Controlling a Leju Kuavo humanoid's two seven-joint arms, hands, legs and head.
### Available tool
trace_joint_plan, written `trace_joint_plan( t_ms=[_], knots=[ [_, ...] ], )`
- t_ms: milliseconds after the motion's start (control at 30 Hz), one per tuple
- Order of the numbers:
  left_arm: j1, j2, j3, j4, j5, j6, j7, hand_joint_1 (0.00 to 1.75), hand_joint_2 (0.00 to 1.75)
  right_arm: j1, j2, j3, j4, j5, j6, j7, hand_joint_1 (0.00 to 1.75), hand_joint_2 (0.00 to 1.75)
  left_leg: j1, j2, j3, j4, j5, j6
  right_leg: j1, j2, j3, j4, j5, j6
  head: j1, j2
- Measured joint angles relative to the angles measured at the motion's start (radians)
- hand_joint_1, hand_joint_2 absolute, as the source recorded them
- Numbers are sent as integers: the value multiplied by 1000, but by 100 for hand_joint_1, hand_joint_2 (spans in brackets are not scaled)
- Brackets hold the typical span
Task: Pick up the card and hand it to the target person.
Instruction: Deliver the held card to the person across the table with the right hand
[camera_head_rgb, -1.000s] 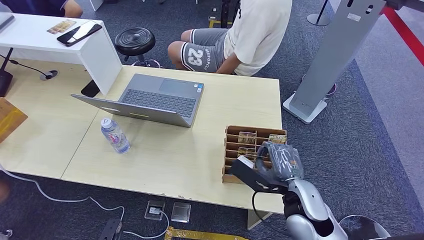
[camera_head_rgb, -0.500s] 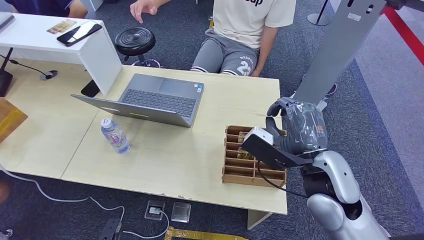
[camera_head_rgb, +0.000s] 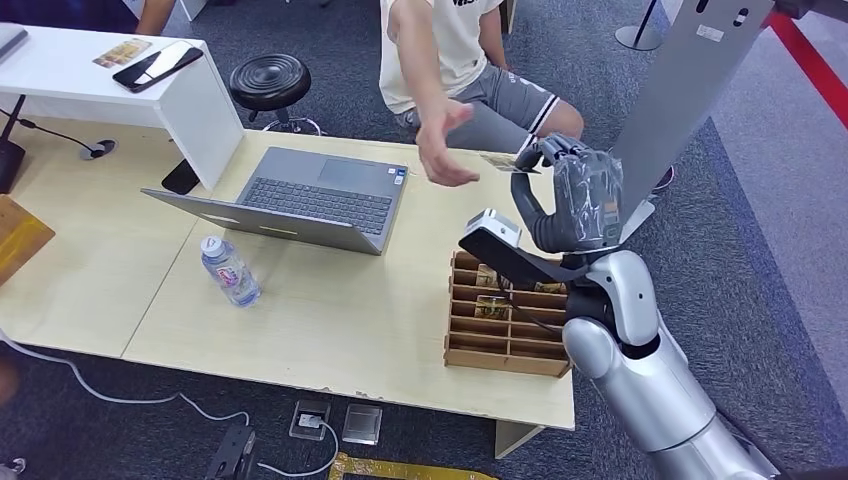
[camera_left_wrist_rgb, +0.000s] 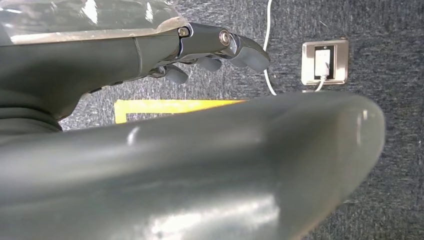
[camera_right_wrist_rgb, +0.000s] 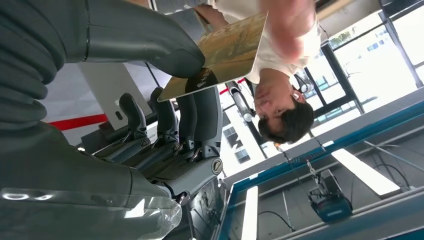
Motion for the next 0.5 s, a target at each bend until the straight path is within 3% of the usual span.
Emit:
trace_joint_plan(
  t_ms=[333,433,467,500],
  knots=[
    [6,-1,0,0,3,0,10,0,0,-15,55,17,160,38,-45,23,133,175,0,1,1,0,0,0,0,0,0,0,0,0,1,0],
    [7,-1,-1,0,2,0,8,0,131,-15,61,23,190,39,-47,25,33,175,0,0,1,0,0,0,0,0,0,0,0,0,0,0],
    [7,-1,-1,0,0,0,7,0,131,-15,62,24,197,39,-48,27,0,175,0,0,1,0,0,0,0,0,0,0,0,0,0,0],
    [7,-1,-1,0,-1,0,6,0,87,-15,63,25,203,40,-48,29,0,175,0,0,1,0,0,0,0,0,0,0,0,0,0,0]
  ],
)
